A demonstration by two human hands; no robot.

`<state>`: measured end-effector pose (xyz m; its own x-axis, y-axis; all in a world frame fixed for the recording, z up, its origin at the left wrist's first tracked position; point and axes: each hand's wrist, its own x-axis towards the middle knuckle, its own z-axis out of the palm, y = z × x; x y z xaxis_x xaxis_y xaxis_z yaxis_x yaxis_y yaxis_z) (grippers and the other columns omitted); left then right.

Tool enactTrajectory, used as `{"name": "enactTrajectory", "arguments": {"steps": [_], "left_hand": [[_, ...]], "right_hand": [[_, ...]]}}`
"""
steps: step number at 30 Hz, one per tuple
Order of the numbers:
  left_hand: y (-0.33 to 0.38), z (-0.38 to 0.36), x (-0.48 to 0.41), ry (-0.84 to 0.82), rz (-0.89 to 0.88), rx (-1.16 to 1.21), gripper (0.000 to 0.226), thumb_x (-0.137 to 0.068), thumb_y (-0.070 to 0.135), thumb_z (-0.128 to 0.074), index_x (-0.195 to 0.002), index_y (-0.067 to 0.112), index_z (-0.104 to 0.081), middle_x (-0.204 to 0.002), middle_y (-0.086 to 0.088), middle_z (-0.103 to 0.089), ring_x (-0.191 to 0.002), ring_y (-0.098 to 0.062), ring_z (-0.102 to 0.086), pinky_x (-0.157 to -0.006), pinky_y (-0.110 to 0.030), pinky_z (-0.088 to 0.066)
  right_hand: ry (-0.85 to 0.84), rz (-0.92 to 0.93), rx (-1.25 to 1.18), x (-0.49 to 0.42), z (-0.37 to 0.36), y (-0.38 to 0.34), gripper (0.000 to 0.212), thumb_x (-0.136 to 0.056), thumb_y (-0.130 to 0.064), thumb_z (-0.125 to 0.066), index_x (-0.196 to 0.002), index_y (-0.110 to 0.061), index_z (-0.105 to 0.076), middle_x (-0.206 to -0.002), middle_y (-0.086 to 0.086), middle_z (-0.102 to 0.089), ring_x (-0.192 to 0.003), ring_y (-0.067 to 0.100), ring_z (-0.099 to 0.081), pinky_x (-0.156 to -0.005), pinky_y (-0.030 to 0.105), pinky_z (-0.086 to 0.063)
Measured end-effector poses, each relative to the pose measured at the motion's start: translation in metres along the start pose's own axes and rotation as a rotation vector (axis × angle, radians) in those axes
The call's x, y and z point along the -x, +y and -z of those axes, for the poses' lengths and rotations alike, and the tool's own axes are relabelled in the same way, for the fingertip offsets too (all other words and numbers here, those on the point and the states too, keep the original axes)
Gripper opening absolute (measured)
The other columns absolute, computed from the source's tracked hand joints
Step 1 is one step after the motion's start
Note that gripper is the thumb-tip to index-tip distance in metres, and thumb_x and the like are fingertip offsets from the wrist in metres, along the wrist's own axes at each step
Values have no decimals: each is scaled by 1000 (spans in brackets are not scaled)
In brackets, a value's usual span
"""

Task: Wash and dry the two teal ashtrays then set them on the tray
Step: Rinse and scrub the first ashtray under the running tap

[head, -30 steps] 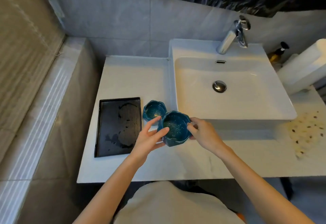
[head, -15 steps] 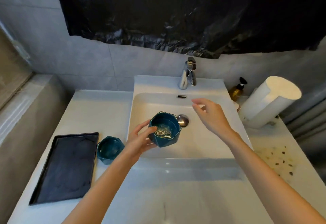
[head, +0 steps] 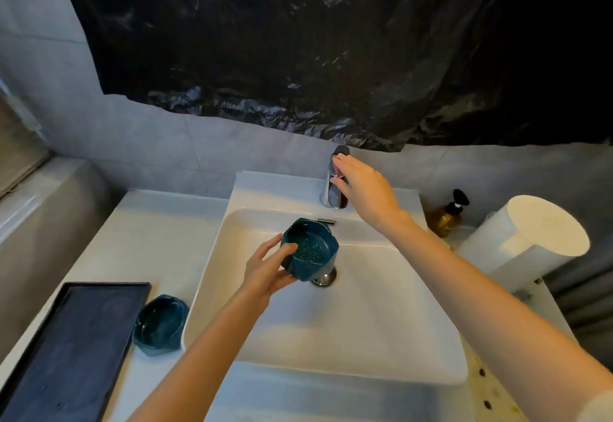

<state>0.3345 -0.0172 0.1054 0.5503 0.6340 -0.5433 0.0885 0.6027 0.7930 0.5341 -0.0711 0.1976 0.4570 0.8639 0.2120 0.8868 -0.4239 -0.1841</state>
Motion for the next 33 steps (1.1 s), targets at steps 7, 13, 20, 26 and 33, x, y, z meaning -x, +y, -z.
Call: {"name": "enactTrajectory", "arguments": {"steps": [7,13,20,26,33], "left_hand": [[11,-23,-22,-11,8,-62,44,-82,19,-73,-123,27,-61,-121,-12,-61,-103,-34,-64,-81,-47,-58],[17,-29,-30,-67,12,-104,48,-82,22,-73,-128,27,-58,-126,-13,-60,-108,-35,-62,-82,-47,-57],[22,-32,-37,-117,13,-129,48,-83,23,-72,-128,28,-57,-128,-12,-59,-111,-36,-60,-83,-45,-57],[21,-32,-41,-128,-5,-146,49,-84,24,-71,-130,27,-56,-127,-11,-59,-108,-34,-61,-78,-40,-58],[7,-25,-56,-206,29,-123,31,-88,20,-66,-119,20,-64,-121,-13,-62,-107,-31,-61,-77,-44,-59]], "right_hand": [[-73,101,264,-2,-5,-1,65,-97,-21,-50,-151,-7,-16,-159,11,-18,-146,24,-19,-115,28,-22],[-47,45,250,-5,-2,-5,68,-96,-22,-53,-152,-11,-16,-160,8,-17,-147,23,-16,-115,26,-19],[-43,22,213,-13,7,-8,64,-95,-24,-53,-150,-12,-23,-157,7,-26,-143,21,-28,-111,27,-29],[-31,-8,113,-8,0,-3,63,-96,-19,-53,-151,-15,-22,-158,3,-24,-144,19,-27,-112,31,-29],[293,-504,-633,58,-64,23,29,-102,-33,-40,-120,-19,-59,-116,-1,-61,-105,13,-56,-89,27,-49]]}}
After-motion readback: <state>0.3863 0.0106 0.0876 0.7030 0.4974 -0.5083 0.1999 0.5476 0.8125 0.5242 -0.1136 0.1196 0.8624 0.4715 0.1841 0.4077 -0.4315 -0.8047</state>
